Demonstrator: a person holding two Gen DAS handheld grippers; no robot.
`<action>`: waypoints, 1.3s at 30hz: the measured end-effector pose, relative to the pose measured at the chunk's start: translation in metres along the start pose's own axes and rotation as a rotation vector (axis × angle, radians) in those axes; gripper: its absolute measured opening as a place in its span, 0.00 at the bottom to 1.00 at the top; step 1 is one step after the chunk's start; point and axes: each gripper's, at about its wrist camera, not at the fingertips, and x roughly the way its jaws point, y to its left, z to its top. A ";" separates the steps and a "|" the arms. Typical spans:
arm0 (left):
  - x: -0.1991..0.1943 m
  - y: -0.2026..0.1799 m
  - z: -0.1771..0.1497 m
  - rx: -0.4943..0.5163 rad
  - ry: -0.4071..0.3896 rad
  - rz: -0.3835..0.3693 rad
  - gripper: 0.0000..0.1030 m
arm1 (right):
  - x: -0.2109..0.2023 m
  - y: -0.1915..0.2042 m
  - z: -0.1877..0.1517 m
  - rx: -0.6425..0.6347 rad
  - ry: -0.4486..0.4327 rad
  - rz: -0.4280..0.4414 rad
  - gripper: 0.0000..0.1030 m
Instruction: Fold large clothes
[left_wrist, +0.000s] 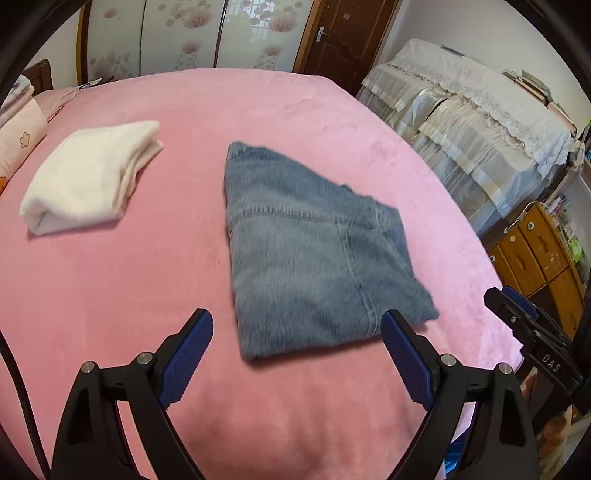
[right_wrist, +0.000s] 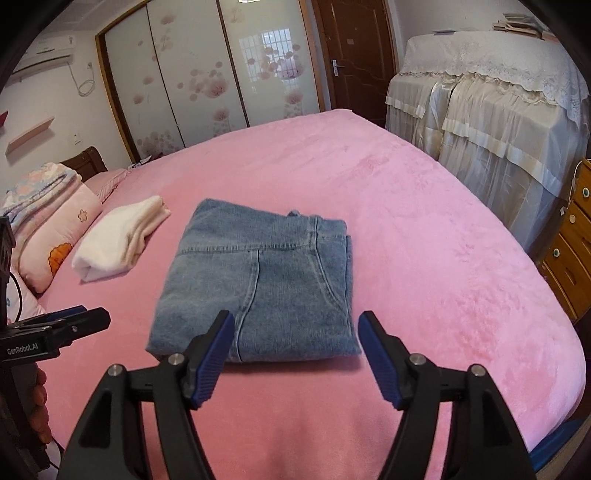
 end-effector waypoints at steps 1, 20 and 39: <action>-0.001 0.000 0.007 0.005 0.006 -0.013 0.91 | -0.001 -0.002 0.009 -0.001 -0.008 0.008 0.78; 0.161 0.065 0.069 -0.131 0.303 -0.162 0.92 | 0.153 -0.063 0.051 0.094 0.320 0.174 0.78; 0.242 0.085 0.051 -0.186 0.427 -0.374 0.99 | 0.267 -0.081 0.021 0.274 0.481 0.565 0.73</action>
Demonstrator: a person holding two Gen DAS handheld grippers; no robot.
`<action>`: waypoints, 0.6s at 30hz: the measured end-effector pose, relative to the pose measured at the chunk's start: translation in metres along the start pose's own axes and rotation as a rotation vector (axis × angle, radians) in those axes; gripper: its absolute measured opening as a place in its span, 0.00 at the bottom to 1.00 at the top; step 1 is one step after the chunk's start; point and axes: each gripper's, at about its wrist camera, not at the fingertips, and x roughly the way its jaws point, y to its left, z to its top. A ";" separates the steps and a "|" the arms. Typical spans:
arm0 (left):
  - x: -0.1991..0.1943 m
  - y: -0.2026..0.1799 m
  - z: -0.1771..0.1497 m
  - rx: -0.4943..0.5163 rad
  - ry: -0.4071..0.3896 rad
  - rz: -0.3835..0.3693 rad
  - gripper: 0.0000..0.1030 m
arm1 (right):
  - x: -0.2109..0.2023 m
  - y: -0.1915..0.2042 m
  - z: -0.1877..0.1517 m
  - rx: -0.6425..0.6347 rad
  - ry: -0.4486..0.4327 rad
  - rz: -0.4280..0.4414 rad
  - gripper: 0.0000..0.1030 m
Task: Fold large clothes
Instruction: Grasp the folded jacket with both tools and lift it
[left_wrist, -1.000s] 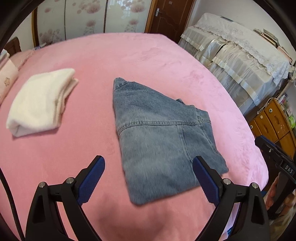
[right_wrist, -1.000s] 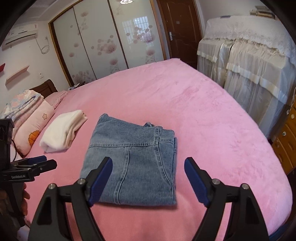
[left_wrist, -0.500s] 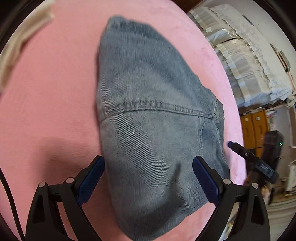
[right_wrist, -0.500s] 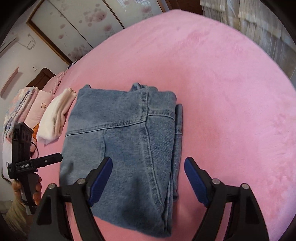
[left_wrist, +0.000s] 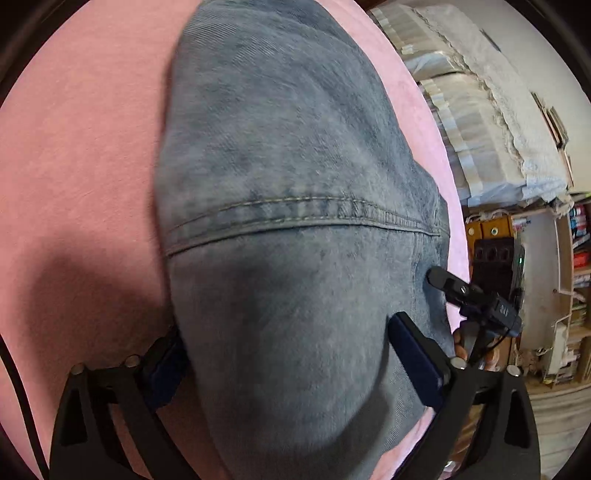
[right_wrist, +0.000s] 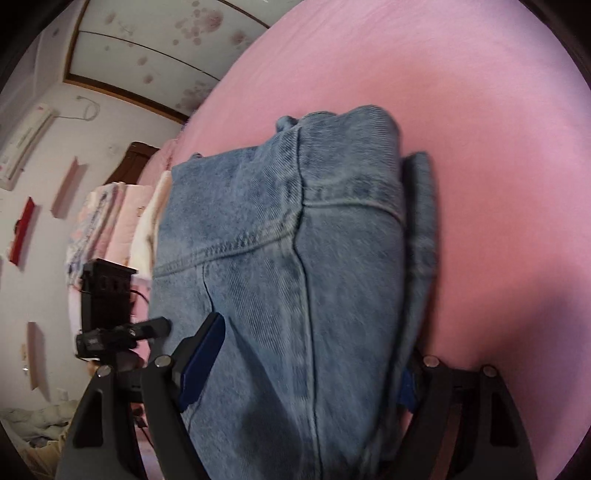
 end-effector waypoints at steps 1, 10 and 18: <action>0.002 -0.003 0.000 0.016 0.002 0.024 0.99 | 0.003 -0.001 0.002 -0.002 0.004 -0.002 0.70; 0.017 -0.025 0.006 -0.001 0.042 0.179 0.99 | -0.006 0.002 -0.004 -0.013 -0.037 -0.037 0.39; -0.010 -0.059 -0.002 0.077 -0.028 0.280 0.56 | -0.021 0.057 -0.004 -0.088 -0.105 -0.155 0.20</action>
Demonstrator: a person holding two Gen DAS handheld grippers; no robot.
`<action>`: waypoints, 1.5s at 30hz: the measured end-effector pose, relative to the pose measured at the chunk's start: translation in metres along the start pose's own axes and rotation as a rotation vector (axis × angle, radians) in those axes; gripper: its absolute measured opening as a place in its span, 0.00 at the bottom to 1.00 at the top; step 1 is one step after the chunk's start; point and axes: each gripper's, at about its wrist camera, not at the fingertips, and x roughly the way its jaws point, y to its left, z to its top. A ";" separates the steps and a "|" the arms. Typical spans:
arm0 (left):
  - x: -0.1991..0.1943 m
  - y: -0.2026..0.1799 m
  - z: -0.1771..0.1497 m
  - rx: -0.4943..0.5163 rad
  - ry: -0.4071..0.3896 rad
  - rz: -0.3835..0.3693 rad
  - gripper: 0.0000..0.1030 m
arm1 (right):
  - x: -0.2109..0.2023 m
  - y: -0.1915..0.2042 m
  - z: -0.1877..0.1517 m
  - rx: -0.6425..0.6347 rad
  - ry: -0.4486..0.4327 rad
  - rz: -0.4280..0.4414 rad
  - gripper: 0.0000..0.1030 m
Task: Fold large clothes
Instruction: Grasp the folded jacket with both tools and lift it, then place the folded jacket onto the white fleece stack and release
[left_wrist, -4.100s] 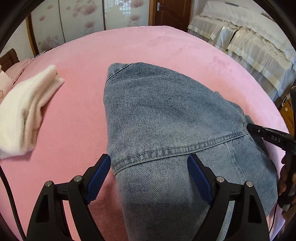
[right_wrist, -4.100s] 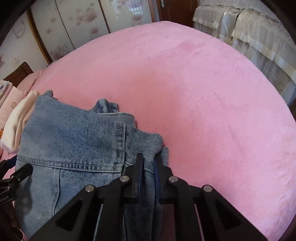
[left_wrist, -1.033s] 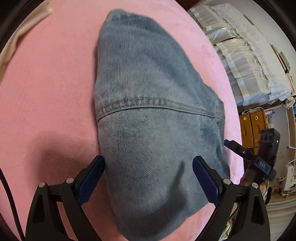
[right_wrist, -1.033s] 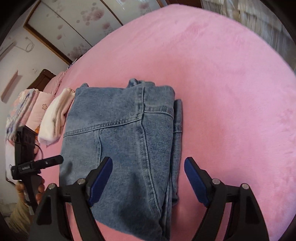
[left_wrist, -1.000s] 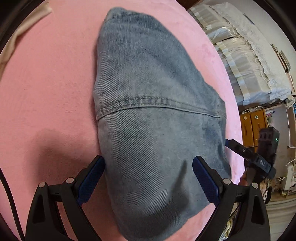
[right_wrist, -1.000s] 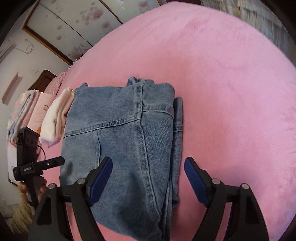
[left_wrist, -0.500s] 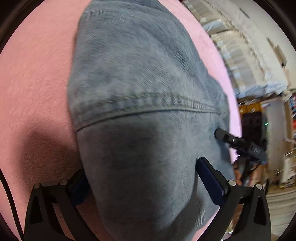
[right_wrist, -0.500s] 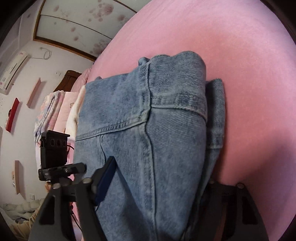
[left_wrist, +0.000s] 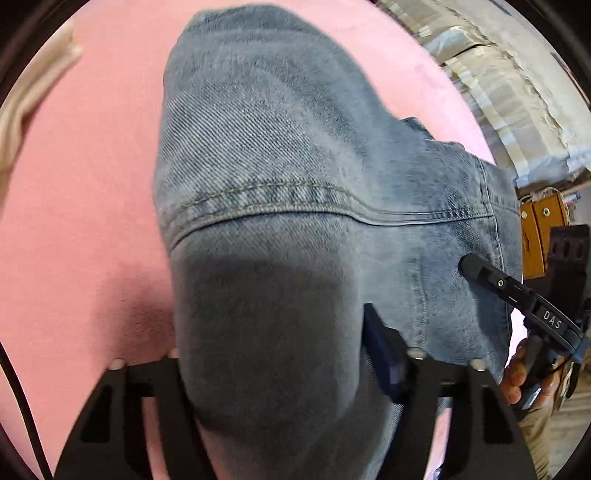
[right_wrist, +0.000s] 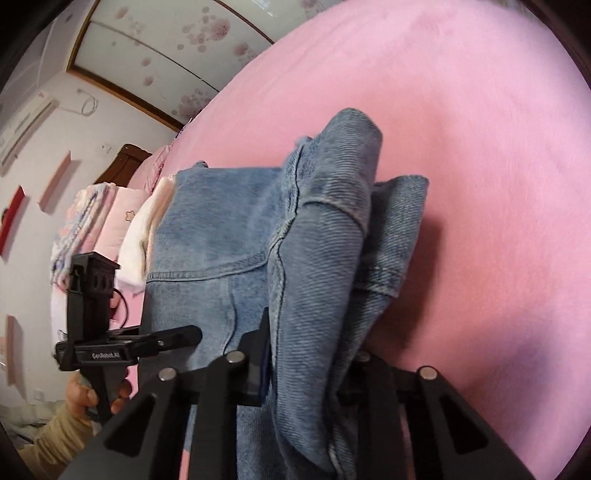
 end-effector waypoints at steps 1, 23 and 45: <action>-0.008 -0.003 -0.001 0.020 -0.011 0.004 0.54 | -0.004 0.010 0.000 -0.018 -0.011 -0.019 0.20; -0.283 0.150 0.057 0.162 -0.225 0.278 0.52 | 0.051 0.311 0.071 -0.175 -0.104 0.212 0.19; -0.207 0.390 0.125 -0.031 -0.251 0.413 0.94 | 0.309 0.351 0.115 -0.174 -0.024 0.178 0.28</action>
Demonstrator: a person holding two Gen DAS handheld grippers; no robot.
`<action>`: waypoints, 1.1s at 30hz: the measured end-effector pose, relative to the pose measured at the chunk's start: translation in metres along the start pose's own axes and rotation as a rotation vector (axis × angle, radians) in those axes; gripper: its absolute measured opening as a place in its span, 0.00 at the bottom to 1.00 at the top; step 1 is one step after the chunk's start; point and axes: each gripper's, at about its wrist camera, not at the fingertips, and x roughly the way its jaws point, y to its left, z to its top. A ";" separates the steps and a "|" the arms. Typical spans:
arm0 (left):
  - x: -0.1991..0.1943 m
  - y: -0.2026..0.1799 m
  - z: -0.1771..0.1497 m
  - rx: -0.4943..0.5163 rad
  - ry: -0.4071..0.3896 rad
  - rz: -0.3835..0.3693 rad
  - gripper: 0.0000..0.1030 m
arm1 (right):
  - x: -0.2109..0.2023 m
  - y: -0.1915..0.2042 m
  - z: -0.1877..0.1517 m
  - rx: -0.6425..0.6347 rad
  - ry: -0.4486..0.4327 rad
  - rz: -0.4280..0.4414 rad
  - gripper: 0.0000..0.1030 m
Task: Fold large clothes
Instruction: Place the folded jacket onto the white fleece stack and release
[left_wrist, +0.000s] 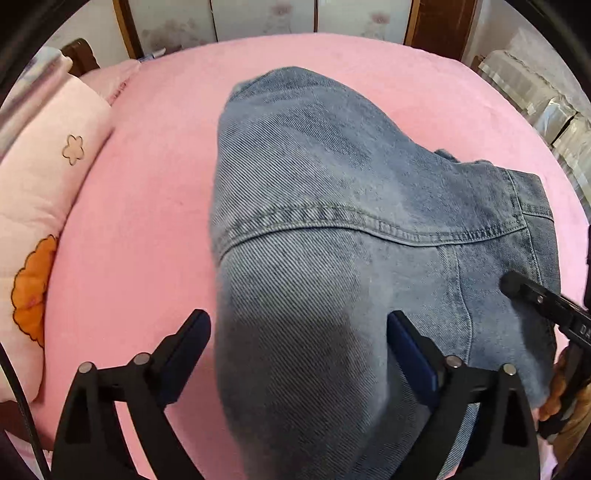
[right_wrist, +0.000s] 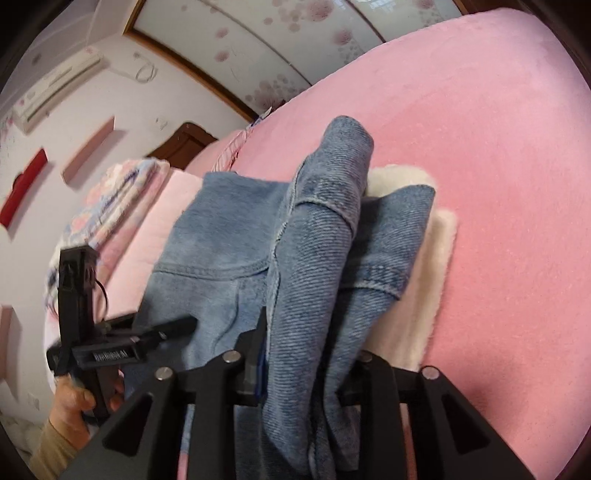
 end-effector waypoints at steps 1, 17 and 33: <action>-0.001 0.001 -0.001 0.005 -0.018 0.015 0.96 | -0.002 0.003 0.001 -0.036 0.005 -0.026 0.29; -0.122 -0.030 -0.044 -0.140 -0.201 0.158 0.98 | -0.111 0.027 -0.020 -0.217 -0.032 -0.369 0.46; -0.272 -0.158 -0.169 -0.073 -0.237 0.010 0.98 | -0.280 0.095 -0.100 -0.199 -0.065 -0.361 0.46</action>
